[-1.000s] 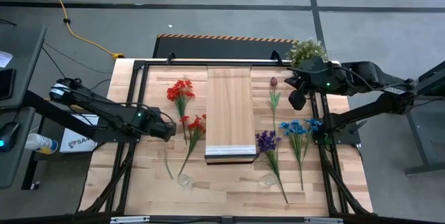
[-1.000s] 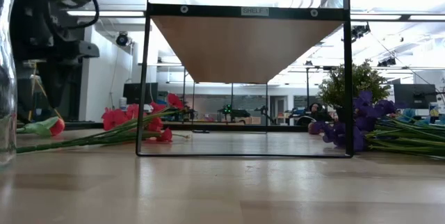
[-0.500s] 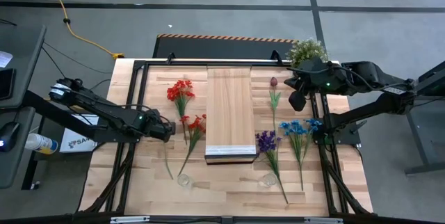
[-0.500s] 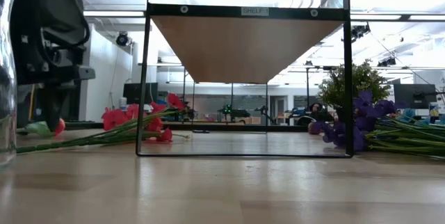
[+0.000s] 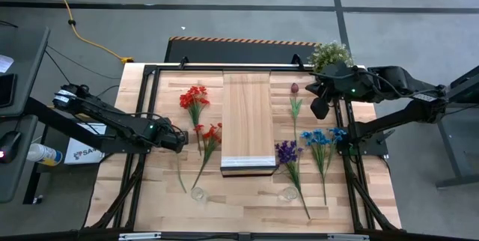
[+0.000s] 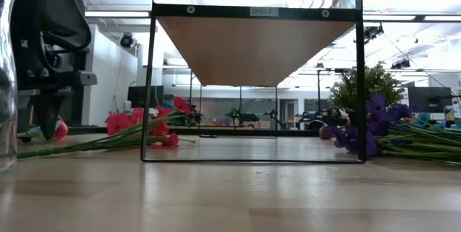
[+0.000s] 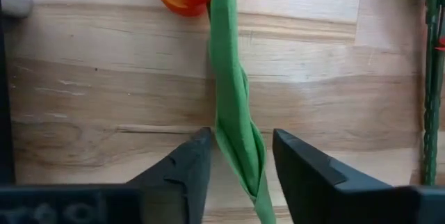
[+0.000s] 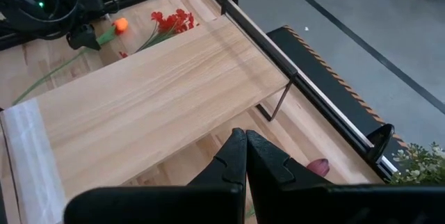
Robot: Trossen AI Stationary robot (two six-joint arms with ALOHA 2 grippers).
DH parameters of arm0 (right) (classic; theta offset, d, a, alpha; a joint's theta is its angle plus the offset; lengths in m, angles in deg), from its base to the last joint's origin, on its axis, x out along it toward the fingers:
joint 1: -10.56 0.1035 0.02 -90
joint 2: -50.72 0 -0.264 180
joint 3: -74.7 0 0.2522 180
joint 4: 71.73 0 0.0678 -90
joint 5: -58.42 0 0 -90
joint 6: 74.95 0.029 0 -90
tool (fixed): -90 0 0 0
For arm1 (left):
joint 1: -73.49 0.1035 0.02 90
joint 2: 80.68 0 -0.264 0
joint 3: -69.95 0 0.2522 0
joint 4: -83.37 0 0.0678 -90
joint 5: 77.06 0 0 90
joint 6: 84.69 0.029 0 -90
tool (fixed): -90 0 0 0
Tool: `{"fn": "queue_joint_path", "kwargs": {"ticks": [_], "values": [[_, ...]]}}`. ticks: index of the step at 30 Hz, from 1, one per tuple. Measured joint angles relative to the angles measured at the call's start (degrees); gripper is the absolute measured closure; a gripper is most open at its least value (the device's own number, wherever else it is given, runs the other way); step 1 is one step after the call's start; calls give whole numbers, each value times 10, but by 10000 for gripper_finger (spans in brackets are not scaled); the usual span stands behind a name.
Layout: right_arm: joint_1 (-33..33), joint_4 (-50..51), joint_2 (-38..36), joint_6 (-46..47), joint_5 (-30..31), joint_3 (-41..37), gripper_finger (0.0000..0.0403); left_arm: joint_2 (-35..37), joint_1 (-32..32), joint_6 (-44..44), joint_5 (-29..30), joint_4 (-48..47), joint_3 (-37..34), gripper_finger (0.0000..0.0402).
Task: Pick and place flowers into a vace then onto a shelf
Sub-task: Put the orange flower into the left transparent vase
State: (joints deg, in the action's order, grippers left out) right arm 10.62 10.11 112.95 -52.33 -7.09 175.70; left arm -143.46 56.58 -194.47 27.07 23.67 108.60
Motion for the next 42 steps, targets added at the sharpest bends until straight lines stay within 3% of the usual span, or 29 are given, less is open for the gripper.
{"fn": "queue_joint_path", "kwargs": {"ticks": [15,23,32,42], "values": [[0,0,0,-1,2,0,402,0,0,0,0,0,0,365],[0,0,0,-1,2,0,402,0,0,-3,0,0,0,349],[0,0,0,-1,0,0,402,9,0,-2,20,16,2,367],[0,0,0,-1,0,0,402,44,0,18,51,-44,63,367]]}}
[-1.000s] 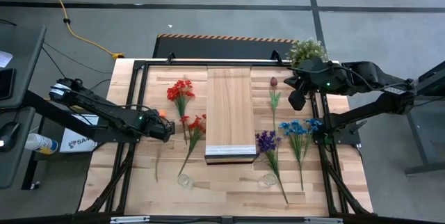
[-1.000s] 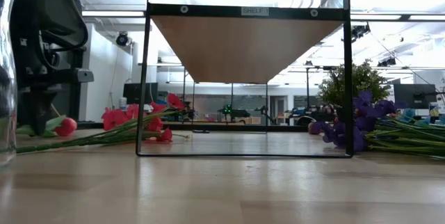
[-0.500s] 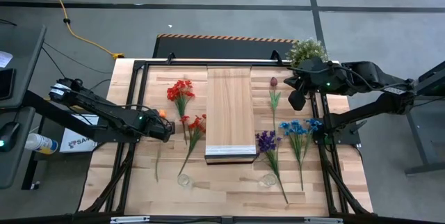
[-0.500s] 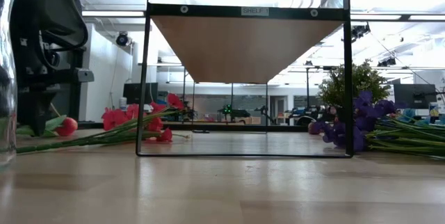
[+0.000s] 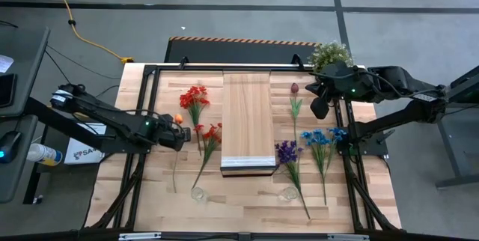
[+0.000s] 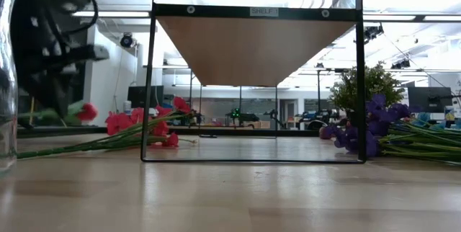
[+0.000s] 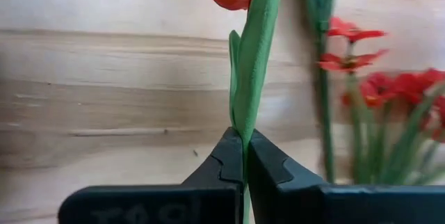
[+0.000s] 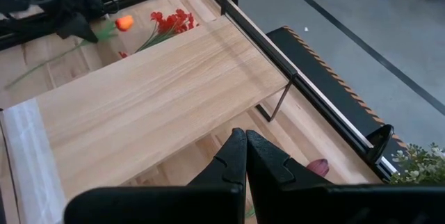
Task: Pick and place flowers into a vace then onto a shelf
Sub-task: Put the orange flower into the left transparent vase
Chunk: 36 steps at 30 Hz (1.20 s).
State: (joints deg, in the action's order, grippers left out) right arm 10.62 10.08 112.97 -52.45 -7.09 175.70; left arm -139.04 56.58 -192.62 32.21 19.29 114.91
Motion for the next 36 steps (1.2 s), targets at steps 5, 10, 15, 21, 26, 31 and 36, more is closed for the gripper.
{"fn": "queue_joint_path", "kwargs": {"ticks": [5,10,15,21,26,31,36], "values": [[0,0,0,-9,0,0,402,33,0,33,28,-112,81,367],[0,0,0,-16,0,0,402,61,0,85,84,-209,200,367],[0,0,0,-17,0,0,402,63,0,169,141,-243,318,367],[0,1,0,-17,1,0,402,47,0,252,174,-245,405,367],[0,6,0,-3,33,0,402,36,0,302,175,-235,434,367],[0,11,0,5,77,0,402,37,-6,362,157,-184,443,367],[0,13,0,11,106,0,402,40,-53,402,157,-119,443,367]]}}
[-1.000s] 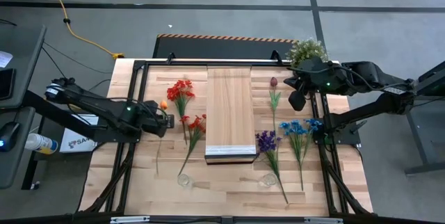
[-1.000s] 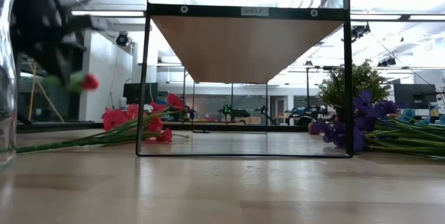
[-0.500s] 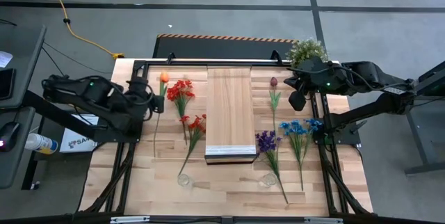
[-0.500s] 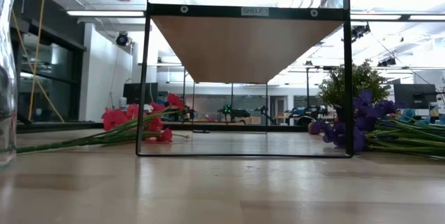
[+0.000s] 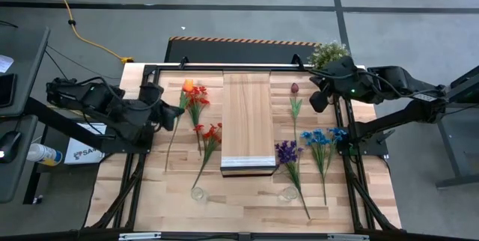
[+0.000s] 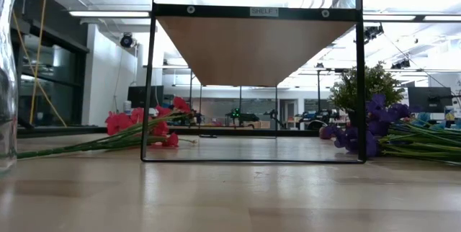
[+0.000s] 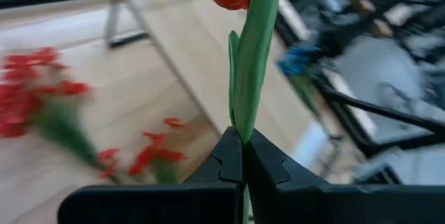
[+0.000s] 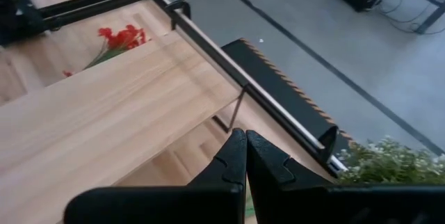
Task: Pick and place flowers into a vace then onto a shelf
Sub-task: Put the orange flower into the left transparent vase
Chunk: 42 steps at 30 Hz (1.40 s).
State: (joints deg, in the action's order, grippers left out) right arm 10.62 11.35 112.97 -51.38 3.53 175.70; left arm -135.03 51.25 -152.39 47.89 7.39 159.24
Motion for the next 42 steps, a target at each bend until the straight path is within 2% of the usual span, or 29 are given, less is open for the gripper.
{"fn": "queue_joint_path", "kwargs": {"ticks": [4,10,19,27,33,38,42], "values": [[0,0,0,0,12,0,402,-1,-54,2,30,30,0,367],[0,0,0,5,14,0,402,0,-154,17,113,82,0,367],[0,-1,0,38,-3,0,402,-7,-303,151,254,200,0,367],[0,-9,0,50,-14,0,402,-36,-385,296,348,331,-1,367],[0,-28,0,50,-12,0,402,-66,-406,403,357,441,-1,367],[0,-57,0,50,-12,0,402,-91,-405,492,330,528,-1,367],[0,-61,0,50,-12,0,402,-105,-404,525,319,568,-1,367]]}}
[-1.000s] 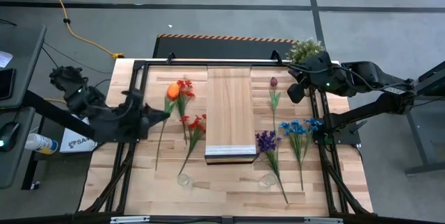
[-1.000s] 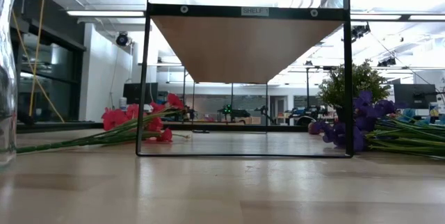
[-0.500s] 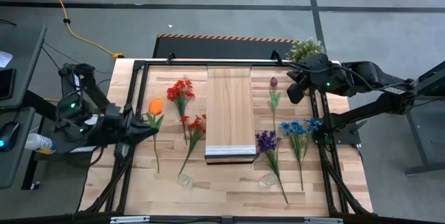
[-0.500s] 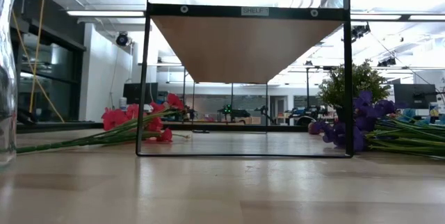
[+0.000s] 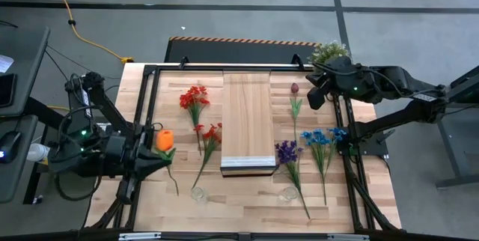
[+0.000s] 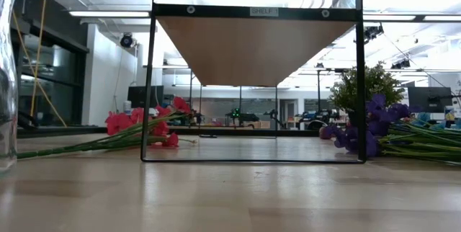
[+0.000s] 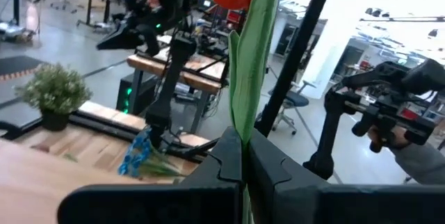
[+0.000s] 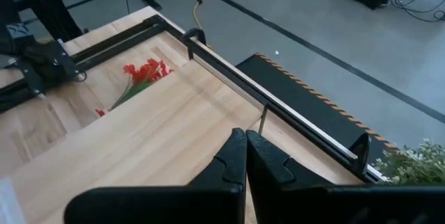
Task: Pick and place flowers into a vace then onto a shelf
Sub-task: Put the orange flower into the left transparent vase
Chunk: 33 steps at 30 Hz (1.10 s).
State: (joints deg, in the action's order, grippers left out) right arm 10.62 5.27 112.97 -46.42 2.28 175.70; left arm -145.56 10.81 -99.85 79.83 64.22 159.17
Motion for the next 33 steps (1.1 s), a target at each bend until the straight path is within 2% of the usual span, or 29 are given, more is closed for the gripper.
{"fn": "queue_joint_path", "kwargs": {"ticks": [10,15,26,33], "values": [[0,0,0,0,-29,0,402,-49,0,60,-10,95,0,367],[0,0,0,0,-29,0,402,-70,0,64,-11,99,0,367],[0,0,0,0,-53,0,402,-101,7,92,59,98,-4,367],[0,1,0,-3,-54,0,402,-101,45,58,53,98,-32,367]]}}
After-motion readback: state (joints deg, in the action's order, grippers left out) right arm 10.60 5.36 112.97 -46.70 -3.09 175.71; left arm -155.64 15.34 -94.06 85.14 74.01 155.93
